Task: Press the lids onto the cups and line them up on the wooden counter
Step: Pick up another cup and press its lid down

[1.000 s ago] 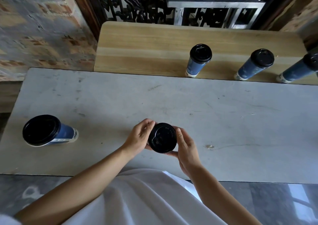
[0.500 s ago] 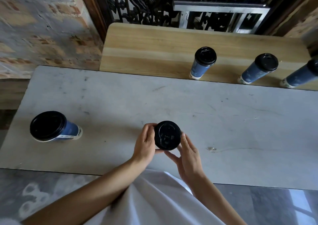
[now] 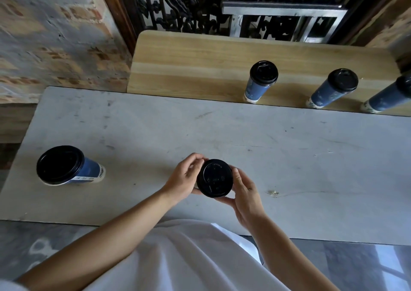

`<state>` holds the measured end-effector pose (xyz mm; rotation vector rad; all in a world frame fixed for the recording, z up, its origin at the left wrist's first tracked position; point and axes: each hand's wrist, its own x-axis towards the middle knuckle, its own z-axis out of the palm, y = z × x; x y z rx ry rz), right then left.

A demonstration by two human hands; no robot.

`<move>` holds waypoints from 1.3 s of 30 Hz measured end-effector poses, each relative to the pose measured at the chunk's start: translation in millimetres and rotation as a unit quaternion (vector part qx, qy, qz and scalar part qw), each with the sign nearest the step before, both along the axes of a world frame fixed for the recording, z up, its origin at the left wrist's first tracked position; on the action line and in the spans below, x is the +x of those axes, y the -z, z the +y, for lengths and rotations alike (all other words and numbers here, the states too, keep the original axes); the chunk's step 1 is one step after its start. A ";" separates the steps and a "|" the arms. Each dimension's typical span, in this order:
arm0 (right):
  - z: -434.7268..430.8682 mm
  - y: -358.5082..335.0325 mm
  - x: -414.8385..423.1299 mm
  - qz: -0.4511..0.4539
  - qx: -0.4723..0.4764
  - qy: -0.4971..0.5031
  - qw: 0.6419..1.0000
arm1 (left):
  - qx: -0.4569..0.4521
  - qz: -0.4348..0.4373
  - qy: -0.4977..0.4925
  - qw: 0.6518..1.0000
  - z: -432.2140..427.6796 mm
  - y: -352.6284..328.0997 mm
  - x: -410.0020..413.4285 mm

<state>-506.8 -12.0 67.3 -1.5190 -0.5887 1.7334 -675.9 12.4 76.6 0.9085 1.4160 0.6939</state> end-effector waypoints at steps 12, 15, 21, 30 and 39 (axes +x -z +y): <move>2.7 -13.1 -1.6 0.042 -0.039 0.062 0.996 | -0.034 -0.040 -0.055 0.997 -4.6 1.7 11.1; 0.3 -14.3 -2.4 0.068 -0.037 0.094 0.993 | -0.069 -0.072 -0.176 0.979 -8.1 1.4 18.2; -9.4 -13.7 0.8 0.026 -0.028 0.047 0.998 | -0.106 -0.048 -0.158 0.981 -8.6 -1.0 9.7; 5.9 -13.2 11.1 -0.078 -0.033 0.004 0.996 | -0.094 0.010 0.006 0.995 13.4 -12.5 -16.7; 14.3 -13.5 9.5 -0.114 -0.037 -0.060 0.991 | -0.231 -0.030 0.086 0.969 35.9 -15.8 -27.4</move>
